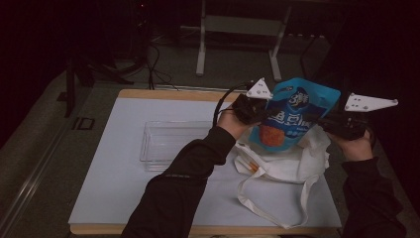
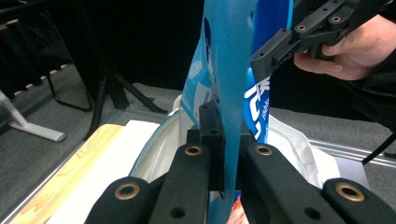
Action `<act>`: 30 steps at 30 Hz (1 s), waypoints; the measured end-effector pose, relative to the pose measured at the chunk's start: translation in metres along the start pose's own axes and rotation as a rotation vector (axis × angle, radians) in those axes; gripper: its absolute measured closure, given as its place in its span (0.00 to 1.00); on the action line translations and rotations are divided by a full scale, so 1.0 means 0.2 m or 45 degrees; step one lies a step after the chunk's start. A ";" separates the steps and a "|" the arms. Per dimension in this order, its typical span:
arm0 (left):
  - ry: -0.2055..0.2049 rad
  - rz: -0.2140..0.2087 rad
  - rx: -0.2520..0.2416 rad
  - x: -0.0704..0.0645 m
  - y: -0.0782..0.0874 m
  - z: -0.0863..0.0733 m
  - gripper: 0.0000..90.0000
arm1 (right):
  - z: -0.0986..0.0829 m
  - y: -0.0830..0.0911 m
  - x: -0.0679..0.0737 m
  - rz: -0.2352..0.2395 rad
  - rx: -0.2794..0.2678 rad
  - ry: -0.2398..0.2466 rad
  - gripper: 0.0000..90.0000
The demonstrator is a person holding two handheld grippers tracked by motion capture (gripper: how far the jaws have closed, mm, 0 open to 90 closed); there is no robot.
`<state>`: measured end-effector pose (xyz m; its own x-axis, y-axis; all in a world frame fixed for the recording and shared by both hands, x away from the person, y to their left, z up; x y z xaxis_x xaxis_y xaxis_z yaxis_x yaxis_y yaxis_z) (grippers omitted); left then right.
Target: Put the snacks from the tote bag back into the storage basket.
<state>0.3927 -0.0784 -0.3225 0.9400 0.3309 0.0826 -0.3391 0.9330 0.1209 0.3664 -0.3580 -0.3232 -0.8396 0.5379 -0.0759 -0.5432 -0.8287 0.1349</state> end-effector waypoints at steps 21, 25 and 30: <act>-0.015 0.022 0.005 0.01 0.33 0.05 1.00 | 0.14 -0.20 0.15 0.145 -0.014 0.054 0.99; -0.012 0.038 0.010 0.03 0.40 0.05 1.00 | 0.16 -0.26 0.17 0.172 -0.015 0.053 0.99; -0.005 0.041 0.003 0.06 0.49 0.04 1.00 | 0.18 -0.34 0.21 0.210 -0.016 0.063 0.99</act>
<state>0.3704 0.0152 -0.3021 0.9284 0.3604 0.0901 -0.3694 0.9214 0.1204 0.3675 -0.2731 -0.2997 -0.9167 0.3863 -0.1023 -0.3976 -0.9072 0.1372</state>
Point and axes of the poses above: each handheld gripper's, and its own axes: y roughly backward along the jaws, z roughly out of its top, x roughly to its left, the point moved 1 cm from there along -y, roughly forward along the jaws, and after that the axes turned 15 degrees about -x, right-handed, at the moved point
